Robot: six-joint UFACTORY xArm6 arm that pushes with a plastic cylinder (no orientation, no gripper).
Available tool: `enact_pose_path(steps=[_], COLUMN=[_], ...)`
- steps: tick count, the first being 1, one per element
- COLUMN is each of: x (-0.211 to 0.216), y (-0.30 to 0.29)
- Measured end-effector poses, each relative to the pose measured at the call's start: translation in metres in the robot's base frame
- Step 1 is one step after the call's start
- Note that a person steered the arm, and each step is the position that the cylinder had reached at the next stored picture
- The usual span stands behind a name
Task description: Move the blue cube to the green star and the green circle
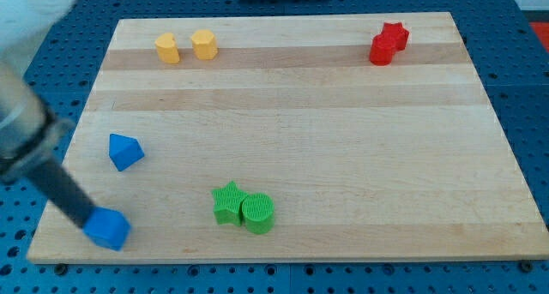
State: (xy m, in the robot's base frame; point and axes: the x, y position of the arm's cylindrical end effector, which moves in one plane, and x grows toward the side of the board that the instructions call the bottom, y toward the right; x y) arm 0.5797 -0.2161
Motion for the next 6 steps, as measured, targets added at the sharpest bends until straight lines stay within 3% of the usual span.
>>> enact_pose_path(steps=[1, 2, 4, 6], x=[0.0, 0.005, 0.039, 0.036], y=[0.04, -0.036, -0.017, 0.127])
